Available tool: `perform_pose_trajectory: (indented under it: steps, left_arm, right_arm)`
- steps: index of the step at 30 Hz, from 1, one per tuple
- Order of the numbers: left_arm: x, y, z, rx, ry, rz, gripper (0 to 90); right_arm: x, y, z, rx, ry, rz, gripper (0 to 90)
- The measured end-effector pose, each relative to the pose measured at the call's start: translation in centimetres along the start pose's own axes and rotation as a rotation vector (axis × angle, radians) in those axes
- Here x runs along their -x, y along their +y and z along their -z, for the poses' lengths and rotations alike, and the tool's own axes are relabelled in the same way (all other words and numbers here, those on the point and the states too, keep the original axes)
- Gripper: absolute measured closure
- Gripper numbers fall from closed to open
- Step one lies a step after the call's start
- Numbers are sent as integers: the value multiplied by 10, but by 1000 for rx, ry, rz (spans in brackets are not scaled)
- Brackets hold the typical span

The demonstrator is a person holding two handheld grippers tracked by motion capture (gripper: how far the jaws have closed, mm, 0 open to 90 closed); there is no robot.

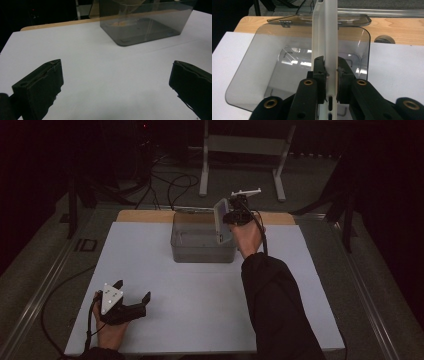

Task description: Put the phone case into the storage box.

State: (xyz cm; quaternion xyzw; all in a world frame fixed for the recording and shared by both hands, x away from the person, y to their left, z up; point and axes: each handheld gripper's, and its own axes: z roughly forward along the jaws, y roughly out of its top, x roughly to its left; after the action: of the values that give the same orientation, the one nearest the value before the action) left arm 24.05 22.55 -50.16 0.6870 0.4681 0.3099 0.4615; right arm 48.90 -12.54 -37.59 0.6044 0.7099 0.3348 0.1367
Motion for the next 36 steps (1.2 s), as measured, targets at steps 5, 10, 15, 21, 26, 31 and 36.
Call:
perform_pose_trajectory:
  steps: [5, 10, 15, 21, 26, 31, 36]
  left_arm:
    - [0, 0, 0, 1, 0, 1, 4]
    - [0, 0, 0, 1, 0, -1, 4]
    - [0, 0, 0, 1, 0, -3, 4]
    - [0, 0, 1, 1, 2, -3, 4]
    - [0, 0, 1, 2, 1, -1, 4]
    - [0, 0, 1, 4, 2, 1, 4]
    - [-1, 0, 1, 5, 2, 0, 4]
  right_arm:
    - [2, 0, -3, -4, -24, 3, 817]
    - [4, -1, -6, -15, -41, -5, 817]
    - [7, -3, -10, -23, -56, -10, 817]
    - [8, -7, -17, -34, -81, -4, 816]
    - [11, -10, -22, -52, -95, -21, 816]
    - [12, -13, -28, -66, -107, -19, 816]
    - [12, -15, -30, -67, -127, -14, 815]
